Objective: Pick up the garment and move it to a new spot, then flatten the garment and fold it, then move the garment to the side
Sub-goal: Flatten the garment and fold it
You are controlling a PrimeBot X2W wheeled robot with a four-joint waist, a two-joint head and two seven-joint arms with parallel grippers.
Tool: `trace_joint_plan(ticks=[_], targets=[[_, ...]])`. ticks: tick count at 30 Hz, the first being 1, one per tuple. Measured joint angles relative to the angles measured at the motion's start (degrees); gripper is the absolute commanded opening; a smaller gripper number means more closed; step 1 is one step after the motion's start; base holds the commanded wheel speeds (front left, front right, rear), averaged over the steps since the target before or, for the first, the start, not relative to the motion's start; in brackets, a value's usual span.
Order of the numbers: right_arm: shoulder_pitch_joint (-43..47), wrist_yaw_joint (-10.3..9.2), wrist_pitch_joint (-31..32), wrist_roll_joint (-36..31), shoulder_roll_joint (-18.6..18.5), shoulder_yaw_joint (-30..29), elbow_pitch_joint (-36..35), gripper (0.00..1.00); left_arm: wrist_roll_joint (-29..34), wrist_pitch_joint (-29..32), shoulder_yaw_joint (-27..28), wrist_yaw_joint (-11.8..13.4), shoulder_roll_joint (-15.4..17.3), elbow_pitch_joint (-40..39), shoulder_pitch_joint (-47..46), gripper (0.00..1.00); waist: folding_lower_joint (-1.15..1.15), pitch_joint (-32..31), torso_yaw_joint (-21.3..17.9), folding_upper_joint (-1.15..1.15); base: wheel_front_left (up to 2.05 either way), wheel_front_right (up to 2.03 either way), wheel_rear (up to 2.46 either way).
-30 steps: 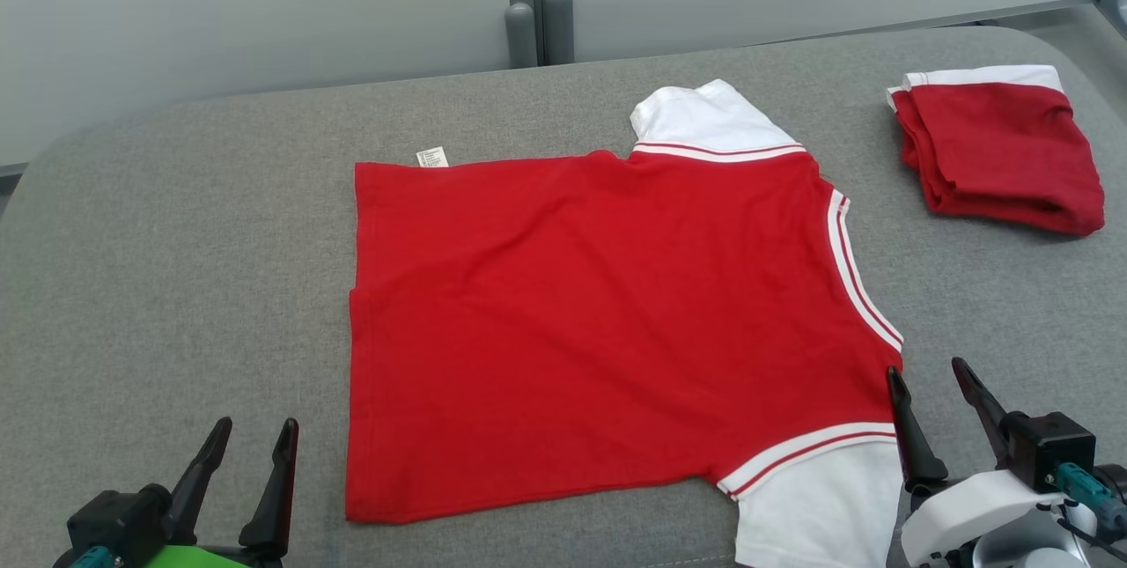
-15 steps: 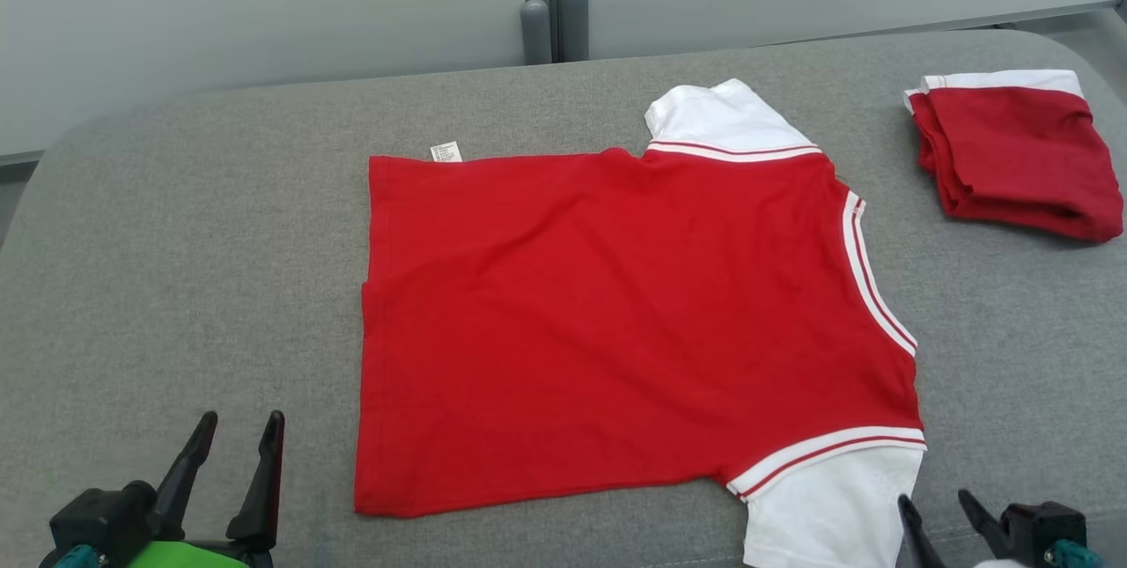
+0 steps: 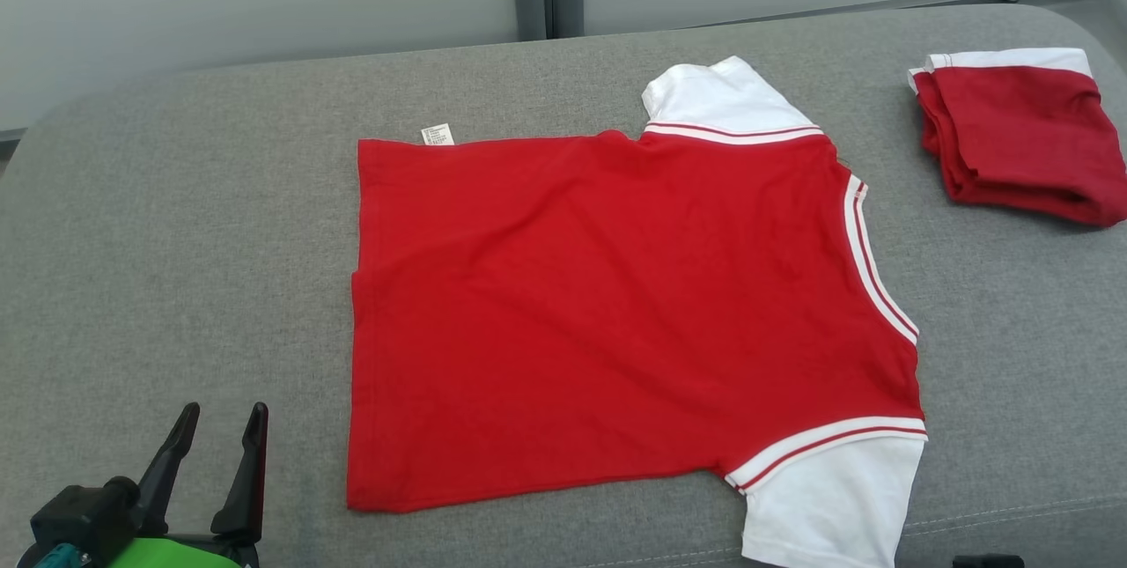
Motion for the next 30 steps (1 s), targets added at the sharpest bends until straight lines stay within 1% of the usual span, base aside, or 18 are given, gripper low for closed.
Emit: trace_joint_plan(ticks=[5,6,7,8,9,10,11,18,20,23,27,30], targets=[[-2.54,0.45,0.05,0.62,1.0,-0.1,1.46,1.0,0.51,0.0,-0.02,-0.48,-0.02,0.05,-0.03,1.0,0.0,0.27,-0.23,0.0,0.0,0.0,0.0],[-2.86,0.88,0.31,0.88,1.09,-0.12,1.9,0.88,0.58,0.0,-0.03,-0.48,-0.03,0.05,-0.03,1.0,0.0,0.28,-0.21,0.0,0.0,0.0,0.0],[-3.0,0.9,0.52,1.05,1.19,-0.1,2.34,0.8,0.58,0.0,-0.03,-0.49,-0.07,0.07,-0.03,1.0,0.0,0.28,-0.17,0.0,0.0,0.0,0.0],[-3.05,0.91,0.58,1.04,1.31,-0.04,2.83,0.76,0.58,0.0,-0.03,-0.52,-0.09,0.1,-0.03,1.0,0.0,0.27,-0.13,0.0,0.0,0.0,0.0],[-3.05,1.02,0.59,1.04,1.37,0.02,3.36,0.7,0.59,0.0,-0.03,-0.54,-0.13,0.13,-0.03,1.0,0.0,0.27,-0.08,0.0,0.0,0.0,0.0],[-3.05,1.2,0.74,1.04,1.43,0.05,3.81,0.56,0.67,0.0,-0.03,-0.55,-0.19,0.2,-0.02,1.0,0.0,0.25,-0.03,0.0,0.0,0.0,0.0],[-3.07,1.37,0.74,1.04,1.49,0.05,4.2,0.53,0.83,0.0,-0.02,-0.55,-0.24,0.24,-0.02,1.0,0.0,0.23,0.03,0.0,0.0,0.0,0.0],[-4.0,1.42,0.65,1.1,1.91,0.04,5.86,0.48,0.88,0.0,-0.1,-1.0,-0.73,1.15,0.0,1.0,0.0,0.23,0.33,0.0,0.0,0.0,0.0],[-4.33,1.44,0.47,1.1,1.91,0.04,6.15,0.47,-0.09,0.43,-1.13,-1.08,-1.12,2.7,0.36,1.0,0.0,0.22,0.32,0.0,0.0,0.0,0.0],[-4.61,1.92,0.37,1.1,1.89,0.05,6.79,0.48,-1.08,2.96,-4.19,-1.59,-1.98,4.17,2.21,1.0,0.0,0.19,0.21,0.0,0.0,0.0,0.0],[-5.21,1.93,0.08,1.1,1.88,0.04,7.57,0.47,-3.7,6.14,-5.63,-1.74,-2.56,5.5,2.97,1.0,0.0,0.18,0.0,0.0,0.0,0.0,0.0],[-5.27,1.99,-0.29,1.11,1.87,-0.05,7.99,0.47,-4.47,8.46,-6.73,-1.78,-2.9,5.75,3.15,1.0,0.0,0.39,-0.07,0.0,0.0,0.0,0.0]])
